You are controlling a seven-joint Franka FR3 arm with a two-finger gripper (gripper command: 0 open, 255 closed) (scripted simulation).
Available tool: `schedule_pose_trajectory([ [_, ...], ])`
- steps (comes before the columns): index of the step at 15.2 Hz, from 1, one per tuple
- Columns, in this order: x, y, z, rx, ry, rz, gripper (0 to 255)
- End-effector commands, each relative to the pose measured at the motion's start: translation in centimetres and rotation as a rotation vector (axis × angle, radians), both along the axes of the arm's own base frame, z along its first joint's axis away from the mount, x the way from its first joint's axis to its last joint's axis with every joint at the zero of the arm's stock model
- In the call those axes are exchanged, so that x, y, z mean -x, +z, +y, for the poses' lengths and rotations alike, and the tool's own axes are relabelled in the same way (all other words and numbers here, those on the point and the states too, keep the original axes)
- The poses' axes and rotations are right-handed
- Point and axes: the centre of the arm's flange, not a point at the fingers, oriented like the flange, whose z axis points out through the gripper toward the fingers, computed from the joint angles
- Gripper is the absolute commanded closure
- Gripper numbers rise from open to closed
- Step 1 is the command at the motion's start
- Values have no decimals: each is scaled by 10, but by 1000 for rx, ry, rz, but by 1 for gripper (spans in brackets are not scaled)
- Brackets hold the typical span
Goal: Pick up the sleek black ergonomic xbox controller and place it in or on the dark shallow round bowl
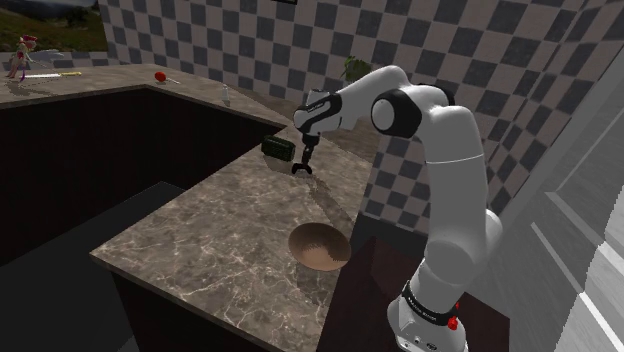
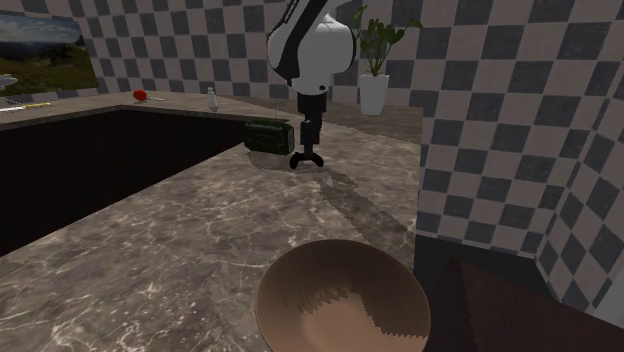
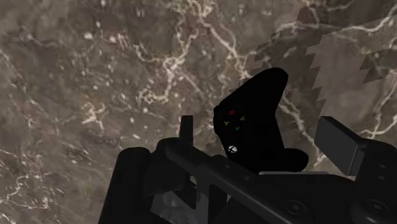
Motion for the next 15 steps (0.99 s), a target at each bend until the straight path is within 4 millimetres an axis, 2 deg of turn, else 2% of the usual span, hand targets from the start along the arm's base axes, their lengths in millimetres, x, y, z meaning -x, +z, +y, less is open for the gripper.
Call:
schedule_pose_trajectory([
  [1, -1, -10, -2, -1, 2, 1, 0],
  [4, -2, -24, -3, -1, 2, 1, 0],
  [11, -2, -24, -3, -1, 2, 1, 0],
  [12, -2, -24, -3, -1, 2, 1, 255],
  [15, -2, -24, -3, -1, 2, 1, 255],
])
